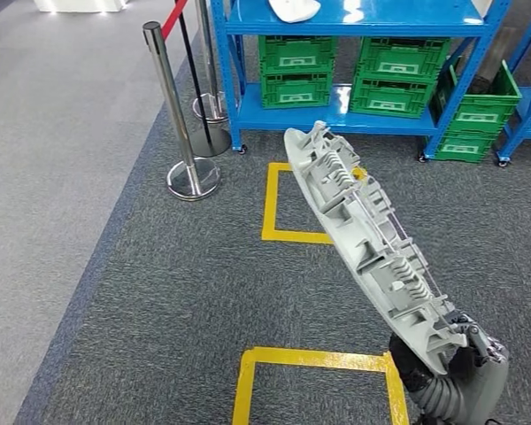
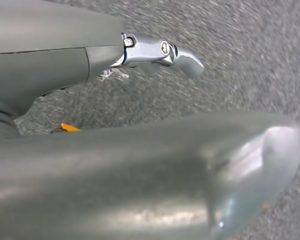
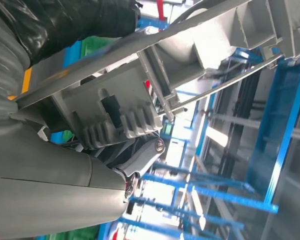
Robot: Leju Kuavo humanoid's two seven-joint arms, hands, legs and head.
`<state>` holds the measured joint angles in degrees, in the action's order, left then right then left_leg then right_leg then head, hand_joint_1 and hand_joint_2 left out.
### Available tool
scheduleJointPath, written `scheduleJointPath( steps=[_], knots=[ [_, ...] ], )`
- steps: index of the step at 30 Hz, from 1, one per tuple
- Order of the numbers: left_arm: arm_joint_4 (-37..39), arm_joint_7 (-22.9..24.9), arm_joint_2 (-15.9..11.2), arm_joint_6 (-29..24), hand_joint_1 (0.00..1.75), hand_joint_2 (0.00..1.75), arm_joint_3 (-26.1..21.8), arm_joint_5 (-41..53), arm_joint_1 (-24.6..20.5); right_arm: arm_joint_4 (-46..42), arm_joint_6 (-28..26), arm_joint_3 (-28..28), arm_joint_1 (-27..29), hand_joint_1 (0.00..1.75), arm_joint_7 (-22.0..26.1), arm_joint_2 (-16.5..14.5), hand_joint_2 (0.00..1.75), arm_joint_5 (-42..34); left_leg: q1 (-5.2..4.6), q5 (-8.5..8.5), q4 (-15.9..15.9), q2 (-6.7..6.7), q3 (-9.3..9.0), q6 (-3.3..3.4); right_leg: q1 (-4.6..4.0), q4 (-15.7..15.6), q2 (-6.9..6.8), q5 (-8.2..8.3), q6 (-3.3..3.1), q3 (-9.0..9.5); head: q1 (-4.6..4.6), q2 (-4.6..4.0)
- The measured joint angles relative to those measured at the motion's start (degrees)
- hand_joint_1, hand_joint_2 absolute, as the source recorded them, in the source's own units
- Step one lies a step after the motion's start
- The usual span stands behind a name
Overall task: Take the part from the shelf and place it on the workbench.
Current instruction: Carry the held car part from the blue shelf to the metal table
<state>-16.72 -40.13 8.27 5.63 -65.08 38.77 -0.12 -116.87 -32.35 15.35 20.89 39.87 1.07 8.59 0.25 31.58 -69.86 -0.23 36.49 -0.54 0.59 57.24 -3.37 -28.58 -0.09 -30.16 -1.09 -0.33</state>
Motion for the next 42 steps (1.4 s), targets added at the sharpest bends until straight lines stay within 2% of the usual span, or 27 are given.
scheduleJointPath(
  steps=[2,3,4,6,7,9,10,12,13,14,15,17,19,21,22,24,25,27,28,29,31,33,35,37,39,41,42],
  knots=[
    [-0.01,0.00,-0.04,-0.01,0.00,0.00,0.07,0.00,-0.05,-0.01,0.00,-0.02,0.00,1.75,0.01,0.00,1.75,0.02,-0.43,-2.73,8.19,2.00,-4.44,0.91,-0.26,0.10,-1.04,0.02,0.17,0.05,0.00,0.00],
    [-0.01,0.00,-0.05,-0.02,0.00,0.00,0.11,0.00,-0.13,-0.02,0.01,-0.02,-0.01,1.75,0.01,0.00,1.75,0.04,-0.69,-3.29,10.80,2.86,-5.67,1.38,-0.40,0.16,-1.53,0.06,0.38,-0.01,0.03,0.00],
    [-0.02,0.00,-0.06,-0.04,0.00,0.00,0.15,0.00,-0.17,-0.02,0.02,-0.02,-0.01,1.75,0.01,0.00,1.75,0.08,-0.94,-3.34,12.14,3.40,-6.10,1.80,-0.51,0.19,-2.03,0.13,0.63,-0.09,0.05,0.00],
    [-0.02,0.00,-0.05,-0.14,0.00,0.00,0.25,0.00,-0.02,-0.02,0.07,-0.03,-0.02,1.75,0.00,0.00,1.75,0.14,-0.97,-3.61,12.47,2.73,-5.79,2.44,-0.56,0.16,-2.71,0.20,1.25,-0.16,0.05,0.00],
    [-0.02,0.00,-0.01,-0.20,0.00,0.00,0.32,-0.01,0.12,-0.02,0.09,-0.03,-0.03,1.75,-0.01,0.00,1.75,0.17,-0.83,-3.88,12.72,2.33,-5.75,2.77,-0.50,0.42,-2.11,-0.12,1.59,-0.35,0.10,0.00],
    [-0.03,0.00,0.00,-0.28,0.00,0.00,0.51,-0.05,0.15,-0.02,0.15,-0.02,-0.02,1.75,0.01,0.00,1.75,0.21,-0.48,-4.47,13.21,1.48,-5.68,3.47,-0.32,3.98,0.69,-2.62,2.18,-2.04,0.40,0.00],
    [-0.04,0.00,0.00,-0.31,0.00,0.00,0.60,-0.09,0.07,-0.02,0.22,-0.02,0.00,1.75,0.02,0.00,1.75,0.21,-0.47,-4.62,13.24,1.04,-5.46,3.66,-0.21,7.47,2.15,-4.56,2.37,-3.66,0.60,0.00],
    [-0.04,0.00,0.00,-0.33,0.00,0.00,0.67,-0.16,-0.06,0.05,0.39,-0.01,0.11,1.75,0.02,0.01,1.75,0.22,-0.53,-4.84,13.16,-0.06,-5.06,3.82,-0.09,14.77,3.14,-7.56,2.56,-6.92,0.77,0.00],
    [-0.04,0.00,0.01,-0.33,0.00,0.00,0.70,-0.19,-0.04,0.10,0.47,-0.01,0.17,1.75,0.01,0.01,1.75,0.22,-0.56,-4.92,13.10,-0.65,-4.95,3.80,-0.06,16.25,3.21,-7.60,2.60,-7.56,0.77,0.00],
    [-0.04,0.00,0.03,-0.34,0.00,0.00,0.73,-0.25,0.00,0.14,0.51,-0.01,0.21,1.75,0.00,0.01,1.75,0.23,-0.56,-4.99,13.03,-1.29,-4.90,3.74,-0.02,15.40,3.27,-6.47,2.59,-7.08,0.77,0.00],
    [-0.04,0.00,0.05,-0.31,0.00,0.00,0.77,-0.32,0.02,0.16,0.54,-0.01,0.22,1.75,0.00,0.01,1.75,0.23,-0.53,-5.03,12.91,-1.96,-4.90,3.66,0.04,12.37,3.51,-4.46,2.56,-5.56,0.77,0.00],
    [-0.06,0.00,0.07,-0.22,0.00,0.00,0.88,-0.55,-0.03,0.18,0.57,-0.01,0.16,1.75,0.01,0.00,1.75,0.26,-0.51,-5.01,12.50,-3.22,-4.71,3.32,0.30,4.50,5.40,-1.23,2.51,-1.71,0.82,0.00],
    [-0.10,0.00,0.04,-0.16,0.00,0.00,0.99,-0.74,-0.12,0.19,0.64,-0.02,0.14,1.75,0.02,0.01,1.75,0.28,-0.53,-5.16,12.01,-4.29,-3.99,2.70,0.43,0.75,6.96,-0.68,2.27,0.22,0.86,0.00],
    [-0.14,0.00,0.02,-0.16,0.00,0.00,1.03,-0.86,-0.03,0.19,0.73,-0.08,0.18,1.75,-0.01,0.01,1.75,0.30,-0.42,-5.56,11.80,-5.33,-3.27,1.97,0.38,0.52,6.42,-0.69,1.71,0.30,0.85,0.00],
    [-0.15,0.00,-0.03,-0.16,0.00,0.00,1.04,-0.91,0.07,0.19,0.78,-0.12,0.15,1.75,-0.02,0.02,1.75,0.31,-0.38,-5.45,11.54,-5.16,-2.99,1.63,0.42,0.39,5.83,-0.53,1.37,0.23,0.85,0.00],
    [-0.19,0.00,-0.08,-0.15,0.00,0.00,1.12,-0.97,0.09,0.19,0.85,-0.14,0.11,1.75,0.00,0.01,1.75,0.32,-0.38,-3.53,8.55,-3.19,-1.53,1.02,0.56,0.08,4.51,-0.27,0.69,0.29,0.47,0.00],
    [-0.20,0.00,-0.07,-0.14,0.00,0.00,1.22,-0.99,0.02,0.19,0.87,-0.16,0.11,1.75,0.01,0.01,1.75,0.33,-0.34,-1.71,5.37,-1.78,-0.08,0.72,0.52,0.04,3.79,-0.26,0.47,0.29,0.27,0.00],
    [-0.20,0.00,0.00,-0.13,0.00,0.00,1.45,-1.01,-0.08,0.20,0.90,-0.23,0.18,1.75,0.00,0.00,1.75,0.32,-0.14,1.78,-2.38,-0.54,3.34,0.31,0.41,0.06,2.34,-0.31,0.29,0.17,0.03,0.00],
    [-0.20,0.00,0.02,-0.12,0.00,0.00,1.56,-1.01,-0.06,0.21,0.90,-0.28,0.18,1.75,-0.01,0.00,1.75,0.31,-0.07,2.34,-4.60,-0.40,4.19,0.25,0.37,0.07,1.62,-0.34,0.27,0.15,0.03,0.00],
    [-0.20,0.00,0.02,-0.12,0.00,0.00,1.64,-1.01,0.01,0.21,0.90,-0.31,0.17,1.75,-0.01,0.00,1.75,0.31,-0.03,1.80,-4.66,-0.31,3.99,0.28,0.34,0.08,0.98,-0.35,0.28,0.16,0.02,0.00],
    [-0.20,0.00,-0.02,-0.12,0.00,0.00,1.80,-1.01,0.11,0.22,0.90,-0.35,0.13,1.75,0.00,0.00,1.75,0.32,-0.14,-1.81,1.92,0.61,0.33,0.79,0.25,0.08,-0.13,-0.42,0.35,0.33,-0.02,0.00],
    [-0.23,-0.01,-0.10,-0.12,0.00,0.00,1.99,-1.03,-0.04,0.22,0.91,-0.37,0.14,1.75,0.01,0.00,1.75,0.33,-0.63,-4.02,9.34,2.62,-3.44,1.56,-0.06,0.16,-1.15,-0.59,0.67,0.41,-0.05,0.00],
    [-0.26,-0.02,-0.14,-0.12,0.00,0.00,2.11,-1.14,-0.16,0.22,0.97,-0.38,0.08,1.75,0.01,0.00,1.75,0.33,-1.05,-4.00,11.71,3.32,-4.26,2.08,-0.31,0.18,-2.13,-0.68,1.17,0.36,0.01,0.00],
    [-0.26,-0.02,-0.11,-0.13,0.00,0.00,2.20,-1.43,0.04,0.21,1.07,-0.38,-0.02,1.75,0.00,0.00,1.75,0.33,-0.93,-4.30,12.19,2.37,-4.17,2.58,-0.29,0.10,-2.56,-0.86,1.79,0.46,0.04,0.00],
    [-0.27,-0.02,-0.06,-0.15,0.00,0.00,2.35,-1.81,0.12,0.20,1.13,-0.37,-0.08,1.75,0.02,0.00,1.75,0.35,-0.58,-4.75,12.82,1.40,-4.43,3.21,-0.14,2.27,-0.48,-2.62,2.32,-0.44,0.35,0.00],
    [-0.28,-0.01,-0.04,-0.19,0.00,0.00,2.50,-2.08,-0.06,0.20,1.13,-0.34,-0.12,1.75,0.03,0.00,1.75,0.36,-0.46,-4.99,13.04,0.38,-4.46,3.56,0.04,9.06,2.31,-6.19,2.58,-3.63,0.83,0.00],
    [-0.28,-0.01,-0.06,-0.25,0.00,0.00,2.54,-2.15,-0.14,0.22,1.13,-0.32,-0.10,1.75,0.02,0.01,1.75,0.35,-0.50,-5.03,13.02,-0.18,-4.41,3.63,0.07,12.98,2.91,-7.68,2.65,-5.56,0.96,0.00]
  ],
)
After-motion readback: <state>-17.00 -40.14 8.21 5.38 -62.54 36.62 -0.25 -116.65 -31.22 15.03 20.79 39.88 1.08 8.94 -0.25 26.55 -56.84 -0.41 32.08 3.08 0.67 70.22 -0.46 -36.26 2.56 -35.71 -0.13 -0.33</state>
